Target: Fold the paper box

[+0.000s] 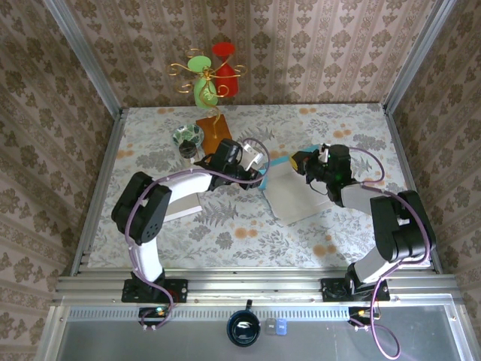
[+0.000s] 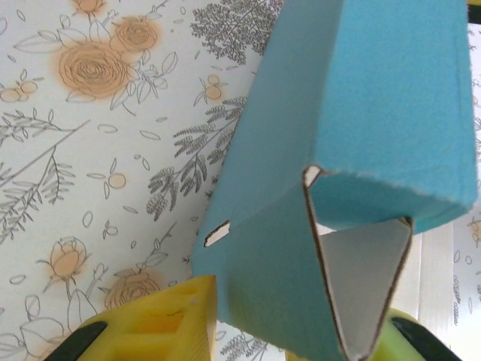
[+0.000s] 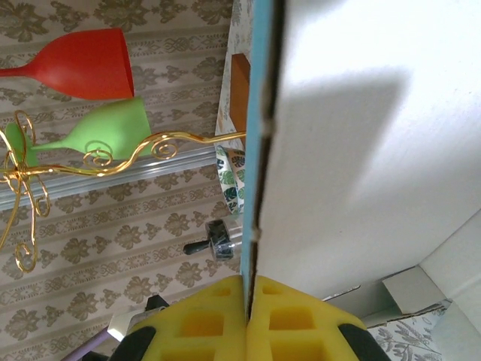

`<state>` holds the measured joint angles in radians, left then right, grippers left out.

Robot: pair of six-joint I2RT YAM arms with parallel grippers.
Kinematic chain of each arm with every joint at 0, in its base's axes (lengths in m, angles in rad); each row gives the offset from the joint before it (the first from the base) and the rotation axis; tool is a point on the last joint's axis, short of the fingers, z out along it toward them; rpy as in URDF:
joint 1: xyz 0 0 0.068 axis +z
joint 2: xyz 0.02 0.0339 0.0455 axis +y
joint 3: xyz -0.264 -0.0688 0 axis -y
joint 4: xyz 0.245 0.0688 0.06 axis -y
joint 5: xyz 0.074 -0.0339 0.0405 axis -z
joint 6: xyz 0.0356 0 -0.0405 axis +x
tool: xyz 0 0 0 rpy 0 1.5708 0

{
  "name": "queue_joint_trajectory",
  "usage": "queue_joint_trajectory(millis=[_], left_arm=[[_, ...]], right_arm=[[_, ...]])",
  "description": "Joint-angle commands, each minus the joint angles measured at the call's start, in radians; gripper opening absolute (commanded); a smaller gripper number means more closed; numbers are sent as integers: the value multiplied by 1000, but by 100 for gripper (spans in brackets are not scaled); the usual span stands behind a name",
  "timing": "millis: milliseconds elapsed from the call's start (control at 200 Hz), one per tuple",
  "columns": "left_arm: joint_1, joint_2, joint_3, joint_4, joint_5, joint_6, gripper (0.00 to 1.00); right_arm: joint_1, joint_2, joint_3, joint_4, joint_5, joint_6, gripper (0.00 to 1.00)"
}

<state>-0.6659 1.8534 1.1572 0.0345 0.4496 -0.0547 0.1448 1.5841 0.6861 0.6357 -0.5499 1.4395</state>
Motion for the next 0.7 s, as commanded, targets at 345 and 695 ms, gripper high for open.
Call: queue_joint_trajectory(millis=[345, 695], left_arm=[[-30, 0, -5, 80, 12, -94, 27], [-47, -2, -21, 95, 4, -99, 30]], right_arm=[[27, 31, -5, -15, 40, 21, 0], [38, 42, -17, 63, 65, 46, 0]])
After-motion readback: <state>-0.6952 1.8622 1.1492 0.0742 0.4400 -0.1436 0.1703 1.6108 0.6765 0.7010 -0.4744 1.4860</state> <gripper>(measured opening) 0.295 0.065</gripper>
